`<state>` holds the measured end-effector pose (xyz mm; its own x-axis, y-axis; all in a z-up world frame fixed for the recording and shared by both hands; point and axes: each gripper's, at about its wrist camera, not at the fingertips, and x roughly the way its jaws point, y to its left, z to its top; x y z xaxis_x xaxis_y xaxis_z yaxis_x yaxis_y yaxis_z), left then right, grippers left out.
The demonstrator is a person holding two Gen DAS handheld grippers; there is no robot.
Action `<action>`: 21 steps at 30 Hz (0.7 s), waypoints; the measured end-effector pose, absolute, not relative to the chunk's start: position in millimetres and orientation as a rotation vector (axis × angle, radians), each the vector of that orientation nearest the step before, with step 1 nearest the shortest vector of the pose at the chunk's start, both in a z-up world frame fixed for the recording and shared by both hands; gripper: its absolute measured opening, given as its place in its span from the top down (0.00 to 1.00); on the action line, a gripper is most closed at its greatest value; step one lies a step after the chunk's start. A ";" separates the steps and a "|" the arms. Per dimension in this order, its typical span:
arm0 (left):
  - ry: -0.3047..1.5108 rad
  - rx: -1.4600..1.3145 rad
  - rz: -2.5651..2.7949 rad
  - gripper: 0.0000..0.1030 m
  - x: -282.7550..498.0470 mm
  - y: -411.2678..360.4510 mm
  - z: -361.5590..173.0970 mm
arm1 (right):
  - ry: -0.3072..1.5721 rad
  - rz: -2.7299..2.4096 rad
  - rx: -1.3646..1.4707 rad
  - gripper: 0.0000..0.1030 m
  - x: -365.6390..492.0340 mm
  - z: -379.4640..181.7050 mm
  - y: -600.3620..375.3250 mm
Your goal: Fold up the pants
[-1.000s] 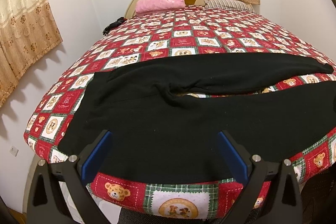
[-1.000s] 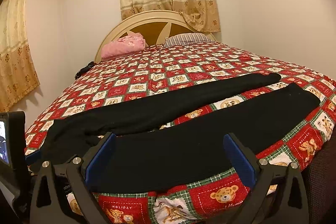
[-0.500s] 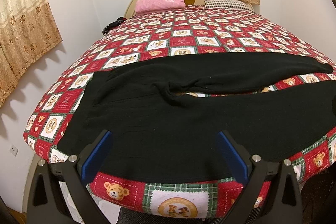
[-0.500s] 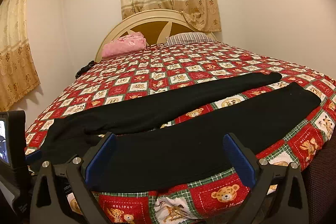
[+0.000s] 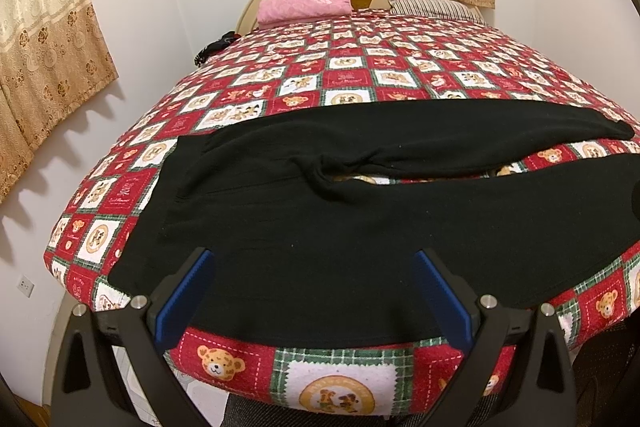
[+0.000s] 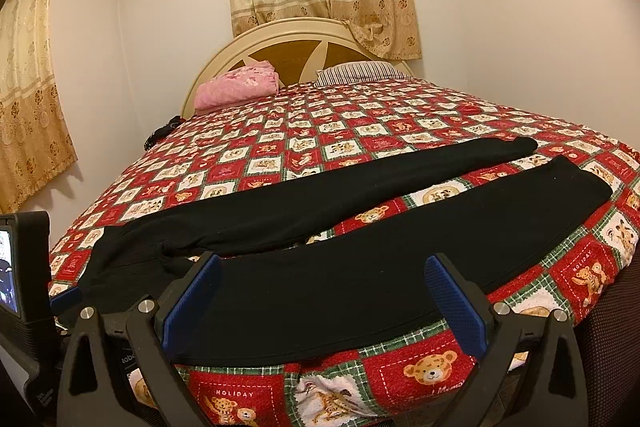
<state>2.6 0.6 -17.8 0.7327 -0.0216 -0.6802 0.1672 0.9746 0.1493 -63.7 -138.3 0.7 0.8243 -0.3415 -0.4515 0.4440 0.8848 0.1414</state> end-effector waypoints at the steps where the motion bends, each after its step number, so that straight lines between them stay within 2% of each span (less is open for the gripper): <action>1: 0.742 0.207 -0.104 0.02 3.1 1.0 -17.1 | 0.432 -0.422 0.246 0.01 -63.4 0.4 -138.1; 21: 0.768 0.201 -0.108 0.02 8.2 0.1 -23.8 | 0.452 -0.423 0.242 0.01 -59.1 -4.2 -140.9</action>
